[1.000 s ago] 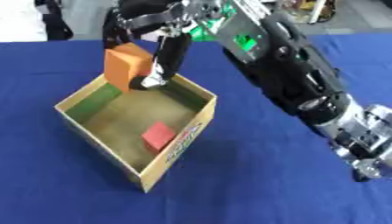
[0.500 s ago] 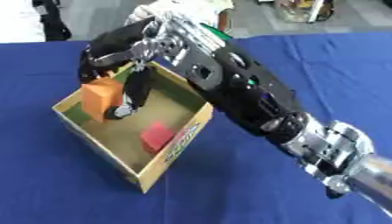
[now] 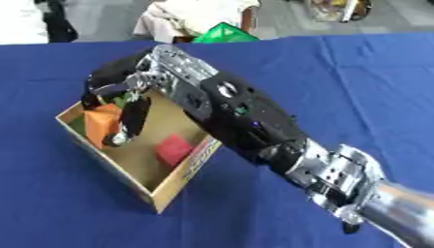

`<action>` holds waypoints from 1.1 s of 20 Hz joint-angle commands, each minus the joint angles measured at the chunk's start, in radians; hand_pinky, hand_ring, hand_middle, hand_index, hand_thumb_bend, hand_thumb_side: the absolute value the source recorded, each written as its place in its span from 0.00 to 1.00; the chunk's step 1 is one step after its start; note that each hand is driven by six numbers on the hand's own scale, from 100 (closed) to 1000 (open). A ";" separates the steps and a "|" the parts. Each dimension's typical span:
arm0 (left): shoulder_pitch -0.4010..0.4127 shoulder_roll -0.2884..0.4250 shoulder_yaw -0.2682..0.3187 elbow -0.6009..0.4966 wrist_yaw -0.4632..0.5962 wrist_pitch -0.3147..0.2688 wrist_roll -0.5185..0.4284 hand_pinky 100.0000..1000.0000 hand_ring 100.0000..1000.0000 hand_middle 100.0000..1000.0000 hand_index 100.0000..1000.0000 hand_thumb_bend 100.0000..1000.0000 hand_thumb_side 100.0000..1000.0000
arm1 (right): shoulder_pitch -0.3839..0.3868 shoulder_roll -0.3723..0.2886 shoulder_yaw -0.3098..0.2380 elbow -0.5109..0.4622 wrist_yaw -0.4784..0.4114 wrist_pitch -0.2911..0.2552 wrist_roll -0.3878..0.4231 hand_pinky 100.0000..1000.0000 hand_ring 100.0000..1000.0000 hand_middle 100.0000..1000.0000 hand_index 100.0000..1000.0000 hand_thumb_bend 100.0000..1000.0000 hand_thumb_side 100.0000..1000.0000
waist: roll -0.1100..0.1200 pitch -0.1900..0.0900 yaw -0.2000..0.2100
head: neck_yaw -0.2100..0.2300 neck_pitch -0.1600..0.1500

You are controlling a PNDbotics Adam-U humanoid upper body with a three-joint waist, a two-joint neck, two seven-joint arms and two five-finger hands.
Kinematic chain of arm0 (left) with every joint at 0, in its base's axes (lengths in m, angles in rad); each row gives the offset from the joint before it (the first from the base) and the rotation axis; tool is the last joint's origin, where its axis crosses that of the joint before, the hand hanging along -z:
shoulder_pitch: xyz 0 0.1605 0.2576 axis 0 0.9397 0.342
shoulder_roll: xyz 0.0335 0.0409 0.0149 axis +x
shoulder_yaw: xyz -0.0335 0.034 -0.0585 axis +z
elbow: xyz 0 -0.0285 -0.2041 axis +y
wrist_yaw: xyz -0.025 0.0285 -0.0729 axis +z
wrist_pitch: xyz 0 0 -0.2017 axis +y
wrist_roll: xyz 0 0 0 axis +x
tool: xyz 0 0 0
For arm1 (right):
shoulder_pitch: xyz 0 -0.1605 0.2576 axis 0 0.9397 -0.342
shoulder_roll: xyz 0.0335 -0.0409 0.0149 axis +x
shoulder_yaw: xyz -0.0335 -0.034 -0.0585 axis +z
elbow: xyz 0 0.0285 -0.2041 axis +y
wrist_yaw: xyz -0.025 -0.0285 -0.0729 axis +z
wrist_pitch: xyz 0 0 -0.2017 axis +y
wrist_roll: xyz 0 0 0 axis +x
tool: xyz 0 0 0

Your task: Pick up objects on the table and place them in the box.

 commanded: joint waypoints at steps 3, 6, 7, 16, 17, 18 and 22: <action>-0.011 0.010 0.003 -0.015 0.003 0.001 -0.004 0.83 0.64 0.71 0.85 0.50 0.95 | -0.018 0.011 -0.012 0.019 0.078 -0.011 -0.070 0.60 0.69 0.68 0.78 0.22 0.44 | 0.009 -0.013 -0.001 | -0.003 -0.010; -0.011 0.010 0.003 -0.015 0.003 0.001 -0.005 0.83 0.64 0.71 0.85 0.50 0.95 | -0.019 0.008 -0.009 0.015 0.122 -0.011 -0.097 0.65 0.78 0.78 0.89 0.37 0.52 | 0.010 -0.014 -0.003 | -0.002 -0.010; -0.011 0.010 0.003 -0.015 0.003 0.001 -0.005 0.83 0.64 0.71 0.85 0.50 0.95 | -0.018 0.007 -0.010 0.012 0.137 -0.014 -0.102 0.67 0.82 0.81 0.89 0.40 0.54 | 0.010 -0.014 -0.003 | -0.001 -0.010; -0.006 0.012 0.006 -0.015 0.001 0.001 -0.004 0.83 0.64 0.71 0.84 0.50 0.95 | -0.014 -0.021 -0.040 -0.057 0.181 -0.036 -0.162 0.67 0.79 0.77 0.86 0.27 0.56 | 0.010 -0.019 -0.011 | 0.008 -0.008; -0.005 0.013 0.007 -0.015 0.000 0.000 -0.003 0.83 0.64 0.71 0.84 0.50 0.95 | -0.017 -0.035 -0.046 -0.075 0.171 -0.033 -0.171 0.67 0.79 0.77 0.85 0.30 0.56 | 0.009 -0.020 -0.013 | 0.011 -0.007; -0.004 0.014 0.008 -0.015 -0.001 0.000 -0.002 0.83 0.64 0.71 0.84 0.50 0.95 | -0.018 -0.050 -0.051 -0.095 0.159 -0.029 -0.179 0.67 0.78 0.77 0.85 0.29 0.57 | 0.009 -0.021 -0.015 | 0.014 -0.007; 0.002 0.019 0.013 -0.015 -0.006 -0.001 0.003 0.83 0.64 0.71 0.84 0.50 0.95 | -0.018 -0.133 -0.089 -0.184 0.106 -0.009 -0.222 0.68 0.77 0.74 0.84 0.18 0.62 | 0.008 -0.025 -0.025 | 0.031 -0.004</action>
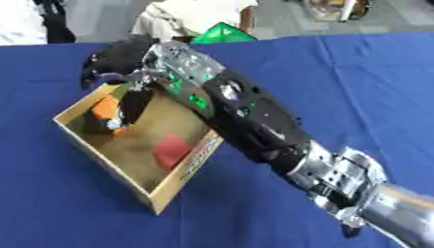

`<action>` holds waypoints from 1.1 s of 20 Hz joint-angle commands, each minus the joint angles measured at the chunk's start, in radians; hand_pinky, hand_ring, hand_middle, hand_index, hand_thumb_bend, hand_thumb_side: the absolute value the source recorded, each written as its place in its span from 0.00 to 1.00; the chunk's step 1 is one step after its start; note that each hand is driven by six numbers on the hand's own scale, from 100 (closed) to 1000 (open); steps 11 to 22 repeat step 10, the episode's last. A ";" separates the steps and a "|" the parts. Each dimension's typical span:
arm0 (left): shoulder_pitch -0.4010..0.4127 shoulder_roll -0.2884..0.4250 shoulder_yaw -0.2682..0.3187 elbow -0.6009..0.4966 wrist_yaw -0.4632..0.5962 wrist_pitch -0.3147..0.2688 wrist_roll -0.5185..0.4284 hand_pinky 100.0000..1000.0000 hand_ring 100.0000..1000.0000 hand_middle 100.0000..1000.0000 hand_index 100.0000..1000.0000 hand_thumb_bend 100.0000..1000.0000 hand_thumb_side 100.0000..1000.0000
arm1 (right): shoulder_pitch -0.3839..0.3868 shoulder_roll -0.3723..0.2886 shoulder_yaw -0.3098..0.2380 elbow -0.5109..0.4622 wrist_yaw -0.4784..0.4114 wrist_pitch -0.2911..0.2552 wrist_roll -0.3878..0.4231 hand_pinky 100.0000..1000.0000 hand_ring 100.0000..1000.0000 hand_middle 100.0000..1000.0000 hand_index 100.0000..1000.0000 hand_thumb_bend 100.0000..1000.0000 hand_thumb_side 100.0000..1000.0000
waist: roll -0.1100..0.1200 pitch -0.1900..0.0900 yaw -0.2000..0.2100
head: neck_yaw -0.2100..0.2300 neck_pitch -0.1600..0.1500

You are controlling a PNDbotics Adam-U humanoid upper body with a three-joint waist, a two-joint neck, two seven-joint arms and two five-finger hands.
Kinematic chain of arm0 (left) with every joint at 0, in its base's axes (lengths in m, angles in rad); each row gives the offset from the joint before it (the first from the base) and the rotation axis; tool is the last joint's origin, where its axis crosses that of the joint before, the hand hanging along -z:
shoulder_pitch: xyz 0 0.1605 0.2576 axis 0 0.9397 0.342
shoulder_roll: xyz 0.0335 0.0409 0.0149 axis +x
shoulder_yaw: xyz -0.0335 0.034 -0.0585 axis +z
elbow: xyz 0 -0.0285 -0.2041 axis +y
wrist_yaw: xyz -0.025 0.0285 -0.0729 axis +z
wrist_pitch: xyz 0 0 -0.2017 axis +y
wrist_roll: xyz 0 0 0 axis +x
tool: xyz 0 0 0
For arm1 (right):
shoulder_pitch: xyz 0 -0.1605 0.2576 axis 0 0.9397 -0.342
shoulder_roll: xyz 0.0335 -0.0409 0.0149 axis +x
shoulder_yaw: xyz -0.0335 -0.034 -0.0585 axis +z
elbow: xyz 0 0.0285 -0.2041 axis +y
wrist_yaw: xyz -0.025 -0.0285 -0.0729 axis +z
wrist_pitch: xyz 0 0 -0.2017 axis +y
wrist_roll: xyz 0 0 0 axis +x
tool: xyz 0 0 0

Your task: Pick up objects on the table and place them in the box.

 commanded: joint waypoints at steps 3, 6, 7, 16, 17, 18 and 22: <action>-0.001 0.025 0.017 -0.015 -0.012 -0.002 0.008 0.83 0.64 0.71 0.84 0.50 0.95 | -0.007 -0.133 -0.074 -0.140 -0.080 0.032 -0.069 0.69 0.74 0.71 0.81 0.10 0.69 | 0.006 -0.019 -0.010 | 0.022 -0.003; 0.004 0.030 0.021 -0.015 -0.017 -0.002 0.014 0.83 0.64 0.71 0.84 0.50 0.95 | 0.023 -0.207 -0.112 -0.215 -0.125 0.058 -0.115 0.72 0.73 0.69 0.78 0.05 0.71 | 0.005 -0.018 -0.018 | 0.032 -0.002; 0.006 0.032 0.023 -0.015 -0.019 -0.003 0.016 0.83 0.64 0.71 0.84 0.50 0.95 | 0.034 -0.231 -0.128 -0.239 -0.140 0.068 -0.129 0.72 0.73 0.68 0.78 0.02 0.70 | 0.005 -0.017 -0.022 | 0.037 -0.002; 0.008 0.037 0.027 -0.015 -0.024 -0.004 0.022 0.83 0.64 0.71 0.84 0.50 0.95 | 0.073 -0.302 -0.186 -0.310 -0.184 0.105 -0.173 0.72 0.71 0.67 0.79 0.00 0.71 | 0.007 -0.014 -0.030 | 0.049 -0.001; 0.008 0.037 0.027 -0.015 -0.024 -0.004 0.022 0.83 0.64 0.71 0.84 0.50 0.95 | 0.073 -0.302 -0.186 -0.310 -0.184 0.105 -0.173 0.72 0.71 0.67 0.79 0.00 0.71 | 0.007 -0.014 -0.030 | 0.049 -0.001; 0.008 0.037 0.027 -0.015 -0.024 -0.004 0.022 0.83 0.64 0.71 0.84 0.50 0.95 | 0.073 -0.302 -0.186 -0.310 -0.184 0.105 -0.173 0.72 0.71 0.67 0.79 0.00 0.71 | 0.007 -0.014 -0.030 | 0.049 -0.001; 0.008 0.037 0.027 -0.015 -0.024 -0.004 0.022 0.83 0.64 0.71 0.84 0.50 0.95 | 0.073 -0.302 -0.186 -0.310 -0.184 0.105 -0.173 0.72 0.71 0.67 0.79 0.00 0.71 | 0.007 -0.014 -0.030 | 0.049 -0.001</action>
